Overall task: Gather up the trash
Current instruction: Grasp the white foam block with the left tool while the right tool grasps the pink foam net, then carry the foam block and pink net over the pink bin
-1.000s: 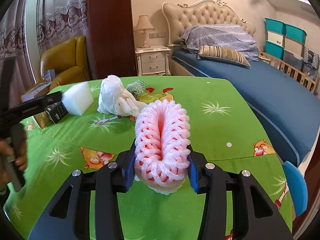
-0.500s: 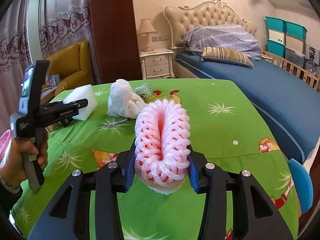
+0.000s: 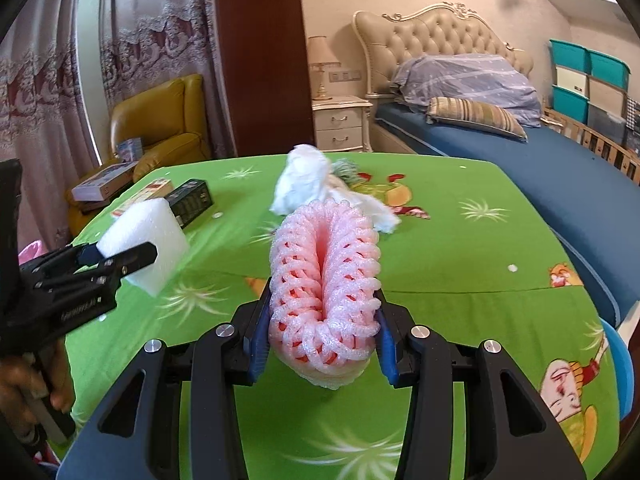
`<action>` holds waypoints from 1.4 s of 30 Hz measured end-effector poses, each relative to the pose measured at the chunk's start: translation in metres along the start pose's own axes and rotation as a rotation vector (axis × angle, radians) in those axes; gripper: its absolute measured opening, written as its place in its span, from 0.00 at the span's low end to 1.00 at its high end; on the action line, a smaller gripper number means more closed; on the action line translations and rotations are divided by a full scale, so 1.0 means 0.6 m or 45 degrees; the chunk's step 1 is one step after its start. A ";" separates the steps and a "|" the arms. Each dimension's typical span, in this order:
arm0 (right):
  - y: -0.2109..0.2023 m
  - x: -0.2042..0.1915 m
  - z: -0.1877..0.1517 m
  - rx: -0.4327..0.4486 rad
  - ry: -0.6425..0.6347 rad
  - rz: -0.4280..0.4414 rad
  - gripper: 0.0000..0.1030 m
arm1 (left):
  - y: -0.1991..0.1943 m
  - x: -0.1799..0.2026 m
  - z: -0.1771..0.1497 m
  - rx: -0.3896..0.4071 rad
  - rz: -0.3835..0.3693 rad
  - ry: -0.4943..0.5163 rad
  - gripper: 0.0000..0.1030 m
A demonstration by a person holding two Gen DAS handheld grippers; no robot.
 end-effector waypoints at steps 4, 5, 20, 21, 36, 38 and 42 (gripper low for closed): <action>-0.007 -0.039 -0.013 0.001 -0.059 0.023 0.41 | -0.031 -0.010 -0.027 0.002 0.014 -0.024 0.48; -0.008 -0.048 -0.017 0.001 -0.069 0.035 0.41 | -0.040 -0.017 -0.034 0.004 0.014 -0.045 0.48; -0.033 -0.160 -0.040 0.028 -0.211 0.173 0.41 | -0.136 -0.095 -0.080 0.066 0.108 -0.144 0.48; -0.034 -0.168 -0.041 0.030 -0.219 0.181 0.41 | -0.143 -0.100 -0.083 0.072 0.117 -0.146 0.48; -0.033 -0.297 -0.053 0.014 -0.382 0.316 0.41 | -0.235 -0.194 -0.139 0.120 0.267 -0.232 0.48; -0.032 -0.314 -0.051 0.015 -0.397 0.339 0.41 | -0.246 -0.209 -0.145 0.124 0.294 -0.235 0.48; -0.025 -0.349 -0.050 0.005 -0.412 0.377 0.41 | -0.278 -0.247 -0.159 0.138 0.348 -0.268 0.48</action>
Point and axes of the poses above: each gripper's, at about its wrist camera, not at the fingertips, and y roughly the way its jaws point, x to its right, z to its top, the point moved 4 cm from there along y, roughly the way its jaws point, and after that the axes turned 8 degrees about y, right-handed, at the moved point
